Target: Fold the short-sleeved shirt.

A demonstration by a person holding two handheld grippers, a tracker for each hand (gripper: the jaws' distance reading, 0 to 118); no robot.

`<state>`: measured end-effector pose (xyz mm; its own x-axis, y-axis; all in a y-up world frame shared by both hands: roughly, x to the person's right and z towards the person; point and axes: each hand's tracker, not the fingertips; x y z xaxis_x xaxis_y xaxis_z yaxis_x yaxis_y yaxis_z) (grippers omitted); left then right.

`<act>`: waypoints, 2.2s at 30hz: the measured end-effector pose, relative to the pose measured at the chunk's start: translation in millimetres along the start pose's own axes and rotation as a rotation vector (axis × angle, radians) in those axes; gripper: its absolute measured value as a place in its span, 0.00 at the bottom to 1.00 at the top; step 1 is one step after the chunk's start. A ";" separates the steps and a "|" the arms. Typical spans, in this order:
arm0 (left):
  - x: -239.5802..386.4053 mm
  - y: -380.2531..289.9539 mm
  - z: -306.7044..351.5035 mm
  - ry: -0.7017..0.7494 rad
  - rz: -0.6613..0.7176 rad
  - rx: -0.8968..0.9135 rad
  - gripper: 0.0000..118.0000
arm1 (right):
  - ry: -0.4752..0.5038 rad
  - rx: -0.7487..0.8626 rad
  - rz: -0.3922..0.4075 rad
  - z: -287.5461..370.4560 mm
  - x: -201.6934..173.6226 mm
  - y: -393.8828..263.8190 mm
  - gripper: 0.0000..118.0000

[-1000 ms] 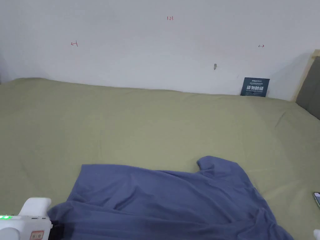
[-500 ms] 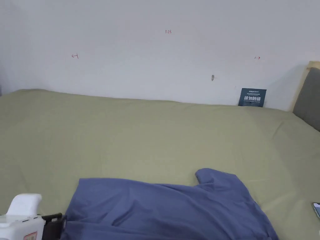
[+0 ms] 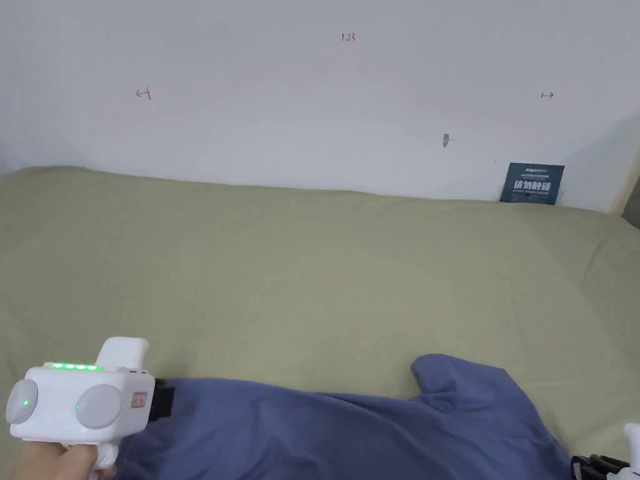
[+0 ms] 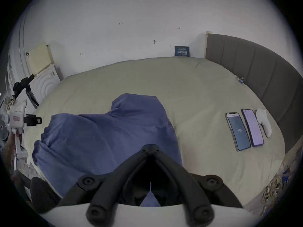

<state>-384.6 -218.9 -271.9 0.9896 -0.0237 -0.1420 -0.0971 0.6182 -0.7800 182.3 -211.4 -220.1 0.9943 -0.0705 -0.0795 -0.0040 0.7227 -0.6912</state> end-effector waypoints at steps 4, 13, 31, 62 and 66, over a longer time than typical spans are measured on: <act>-2.9 10.7 -38.0 0.047 0.041 -0.025 0.96 | 0.003 -0.029 0.015 -27.1 7.9 9.5 0.00; 12.9 17.5 -50.7 -0.016 0.011 -0.142 0.38 | -0.033 -0.114 0.004 -80.7 18.7 41.5 0.00; 8.5 17.5 -36.2 -0.028 -0.042 -0.093 0.01 | -0.007 -0.184 0.030 -121.1 21.2 55.4 0.00; -38.6 -187.9 142.3 -0.129 -0.047 0.058 0.02 | 0.075 -0.100 0.003 106.0 25.1 -127.3 0.00; -40.5 -190.1 142.3 -0.121 -0.009 0.076 0.87 | 0.063 -0.079 -0.039 108.2 27.7 -126.5 0.45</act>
<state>-391.1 -223.6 -31.1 0.9964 0.0631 -0.0571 -0.0848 0.6764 -0.7317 221.8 -230.4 -57.1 0.9853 -0.1426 -0.0943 0.0242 0.6622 -0.7490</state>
